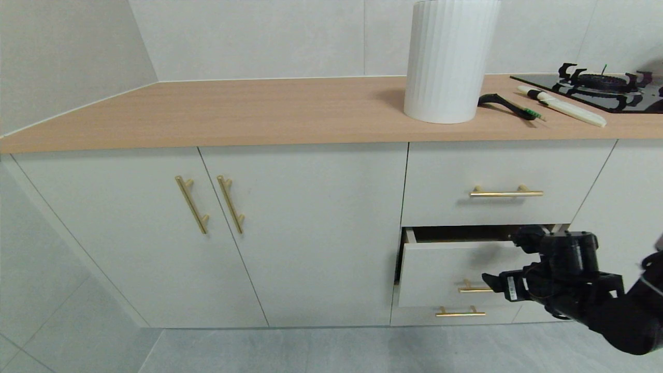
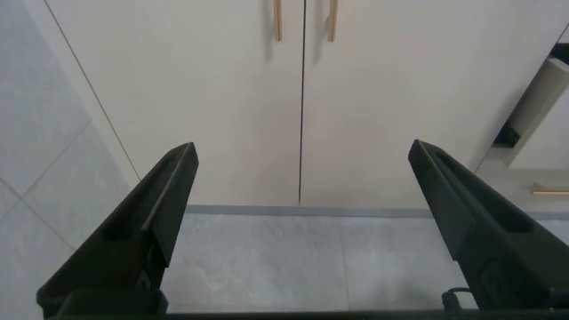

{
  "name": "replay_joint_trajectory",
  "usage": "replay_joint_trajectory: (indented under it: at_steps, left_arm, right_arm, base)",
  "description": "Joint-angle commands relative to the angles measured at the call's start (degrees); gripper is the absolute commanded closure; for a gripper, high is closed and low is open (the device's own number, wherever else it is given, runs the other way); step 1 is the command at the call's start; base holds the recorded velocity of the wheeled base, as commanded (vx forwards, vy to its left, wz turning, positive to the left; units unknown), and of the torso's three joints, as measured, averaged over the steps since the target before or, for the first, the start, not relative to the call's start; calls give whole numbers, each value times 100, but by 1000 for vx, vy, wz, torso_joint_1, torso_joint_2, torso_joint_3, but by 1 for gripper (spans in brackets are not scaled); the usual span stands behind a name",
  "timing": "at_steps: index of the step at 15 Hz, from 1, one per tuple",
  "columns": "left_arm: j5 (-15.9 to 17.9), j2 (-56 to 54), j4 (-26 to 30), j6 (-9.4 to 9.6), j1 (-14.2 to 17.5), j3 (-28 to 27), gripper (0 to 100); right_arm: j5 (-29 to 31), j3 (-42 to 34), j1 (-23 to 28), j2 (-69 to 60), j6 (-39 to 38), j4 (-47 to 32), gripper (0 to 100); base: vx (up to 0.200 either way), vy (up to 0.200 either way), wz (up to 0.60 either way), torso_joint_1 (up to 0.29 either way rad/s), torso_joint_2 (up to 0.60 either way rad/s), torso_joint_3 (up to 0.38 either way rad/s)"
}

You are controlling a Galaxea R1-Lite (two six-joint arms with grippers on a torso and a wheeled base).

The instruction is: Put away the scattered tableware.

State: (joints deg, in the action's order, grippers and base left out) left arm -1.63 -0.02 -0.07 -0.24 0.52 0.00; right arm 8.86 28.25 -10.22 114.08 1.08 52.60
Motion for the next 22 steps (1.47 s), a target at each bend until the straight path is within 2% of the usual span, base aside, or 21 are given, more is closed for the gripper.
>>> replay_joint_trajectory:
  at_steps: [1, 2, 5, 10, 16, 22]
  left_arm:
    - [-4, 2, -1, -2, 0, 0, 0]
    - [-4, 2, -1, -2, 0, 0, 0]
    - [-4, 2, -1, -2, 0, 0, 0]
    - [-4, 2, -1, -2, 0, 0, 0]
    - [-4, 2, -1, -2, 0, 0, 0]
    - [-4, 2, -1, -2, 0, 0, 0]
  right_arm:
    - [-130, 269, -437, -2513, -29, -2052, 0]
    - [-113, 401, -631, -2760, -91, -2316, 0]
    - [-86, 454, -684, -2426, -249, -2281, 0]
    - [256, 436, -464, -1142, -486, -1068, 0]
    - [318, 436, -226, -193, -601, 461, 0]
    - [722, 471, -253, 765, -539, 1762, 0]
  base:
    - [0, 0, 0, 0, 0, 0]
    - [0, 0, 0, 0, 0, 0]
    - [0, 0, 0, 0, 0, 0]
    - [0, 0, 0, 0, 0, 0]
    - [0, 0, 0, 0, 0, 0]
    - [0, 0, 0, 0, 0, 0]
